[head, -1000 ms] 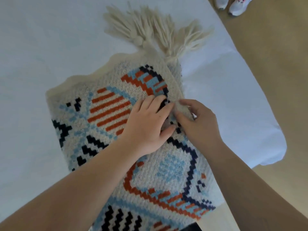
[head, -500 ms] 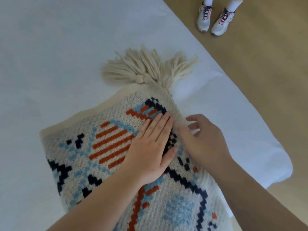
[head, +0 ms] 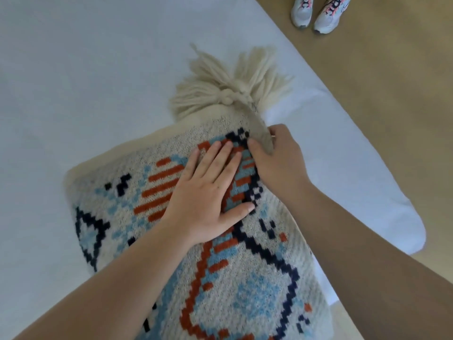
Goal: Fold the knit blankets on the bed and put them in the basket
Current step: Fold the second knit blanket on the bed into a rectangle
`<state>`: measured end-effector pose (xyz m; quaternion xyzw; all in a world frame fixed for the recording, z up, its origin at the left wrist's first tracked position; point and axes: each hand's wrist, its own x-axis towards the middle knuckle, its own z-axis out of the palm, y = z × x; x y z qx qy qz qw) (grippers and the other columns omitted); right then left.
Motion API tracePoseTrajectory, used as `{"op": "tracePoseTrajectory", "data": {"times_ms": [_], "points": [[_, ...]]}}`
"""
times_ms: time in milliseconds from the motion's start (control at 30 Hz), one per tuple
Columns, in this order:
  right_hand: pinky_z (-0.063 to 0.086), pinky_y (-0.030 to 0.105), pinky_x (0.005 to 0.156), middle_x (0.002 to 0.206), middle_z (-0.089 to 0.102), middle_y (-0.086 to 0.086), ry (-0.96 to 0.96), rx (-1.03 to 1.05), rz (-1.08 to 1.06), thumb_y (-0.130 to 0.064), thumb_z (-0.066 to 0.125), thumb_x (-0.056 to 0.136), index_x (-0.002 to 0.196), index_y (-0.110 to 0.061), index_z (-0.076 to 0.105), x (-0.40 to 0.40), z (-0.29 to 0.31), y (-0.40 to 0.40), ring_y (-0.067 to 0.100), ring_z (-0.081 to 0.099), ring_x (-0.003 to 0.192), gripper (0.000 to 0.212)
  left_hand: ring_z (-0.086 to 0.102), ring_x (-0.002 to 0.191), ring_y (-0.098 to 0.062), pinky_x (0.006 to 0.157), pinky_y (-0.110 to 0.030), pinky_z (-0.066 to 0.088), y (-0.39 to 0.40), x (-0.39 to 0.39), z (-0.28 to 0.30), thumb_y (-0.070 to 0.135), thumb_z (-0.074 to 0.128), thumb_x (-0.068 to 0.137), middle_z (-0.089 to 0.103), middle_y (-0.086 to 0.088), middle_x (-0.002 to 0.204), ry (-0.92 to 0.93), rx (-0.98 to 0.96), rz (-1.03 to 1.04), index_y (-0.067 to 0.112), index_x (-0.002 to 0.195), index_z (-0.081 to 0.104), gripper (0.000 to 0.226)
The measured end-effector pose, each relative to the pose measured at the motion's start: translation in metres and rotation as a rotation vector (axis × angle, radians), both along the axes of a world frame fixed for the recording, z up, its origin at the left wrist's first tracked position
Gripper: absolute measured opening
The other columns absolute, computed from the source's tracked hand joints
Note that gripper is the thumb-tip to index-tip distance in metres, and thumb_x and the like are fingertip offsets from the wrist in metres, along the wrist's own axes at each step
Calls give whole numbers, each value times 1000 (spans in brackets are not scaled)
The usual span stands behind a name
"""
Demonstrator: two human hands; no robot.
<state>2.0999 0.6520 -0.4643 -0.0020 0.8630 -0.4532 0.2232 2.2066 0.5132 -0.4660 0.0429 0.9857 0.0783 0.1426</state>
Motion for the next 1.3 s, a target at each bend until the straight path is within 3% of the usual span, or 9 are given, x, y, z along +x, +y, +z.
{"op": "tracePoseTrajectory", "data": {"times_ms": [67, 167, 400, 633, 767, 867, 1067, 1167, 1300], "points": [[47, 22, 65, 95, 63, -14, -50, 36, 60, -48, 61, 91, 111, -25, 54, -1, -5, -1, 5, 61, 84, 31, -15, 153, -19, 124, -47, -8, -1, -2, -5, 79, 14, 90, -9, -2, 167, -26, -26, -3, 20, 159, 1, 92], [52, 28, 68, 90, 65, -10, -49, 40, 82, -48, 63, 89, 102, -21, 59, 0, -1, -3, 7, 62, 80, 30, -11, 154, -20, 124, -48, -4, -2, -1, -7, 78, 16, 91, -5, -4, 167, -21, -34, -1, 19, 159, 4, 92], [53, 10, 60, 88, 70, -18, -232, -109, -72, -51, 76, 79, 100, -35, 60, 81, 10, 39, -9, 65, 77, 31, -2, 155, -24, 124, -50, 3, 23, 44, -2, 70, 31, 93, 5, -7, 167, 19, 36, 49, 15, 159, 15, 88], [59, 22, 71, 102, 69, -17, -272, -93, -60, -45, 77, 79, 120, -40, 49, 107, 24, 77, -5, 68, 86, 50, 6, 154, -26, 124, -52, 6, 60, 66, 12, 56, 32, 99, 13, -11, 166, 40, 139, 45, 11, 158, 21, 75], [52, 13, 63, 102, 63, -18, -323, 4, -99, -56, 75, 77, 134, -41, 44, 139, 24, 115, -3, 62, 90, 67, 10, 154, -27, 123, -54, 12, 97, 103, 20, 49, 33, 102, 18, -11, 165, 64, 220, -68, 7, 156, 23, 69], [57, 24, 74, 97, 71, -13, -343, -62, -206, -59, 76, 72, 118, -34, 59, 183, 16, 146, 1, 67, 87, 55, 13, 154, -29, 123, -54, 14, 119, 141, 16, 48, 38, 102, 18, -13, 165, 74, 263, -93, 5, 156, 17, 72], [56, 24, 66, 83, 77, -3, -491, -210, -359, -29, 81, 77, 99, -12, 70, 256, -8, 176, 11, 74, 77, 30, 3, 154, -29, 124, -51, 6, 135, 185, 4, 61, 34, 99, 7, -14, 166, 31, 210, -252, 5, 158, 16, 83], [58, 25, 62, 79, 77, -1, -469, -207, -358, -25, 79, 82, 92, -13, 72, 276, -10, 182, 11, 74, 74, 18, 0, 155, -25, 125, -49, 1, 142, 212, -9, 66, 32, 96, 6, -10, 167, -35, 136, -403, 5, 157, 18, 87], [57, 24, 64, 84, 78, -2, -501, -225, -326, -27, 79, 83, 95, -14, 72, 302, -8, 194, 13, 75, 79, 19, 0, 155, -24, 125, -48, 4, 152, 233, -17, 68, 34, 94, 6, -11, 167, -38, 179, -377, 4, 157, 14, 92]]}}
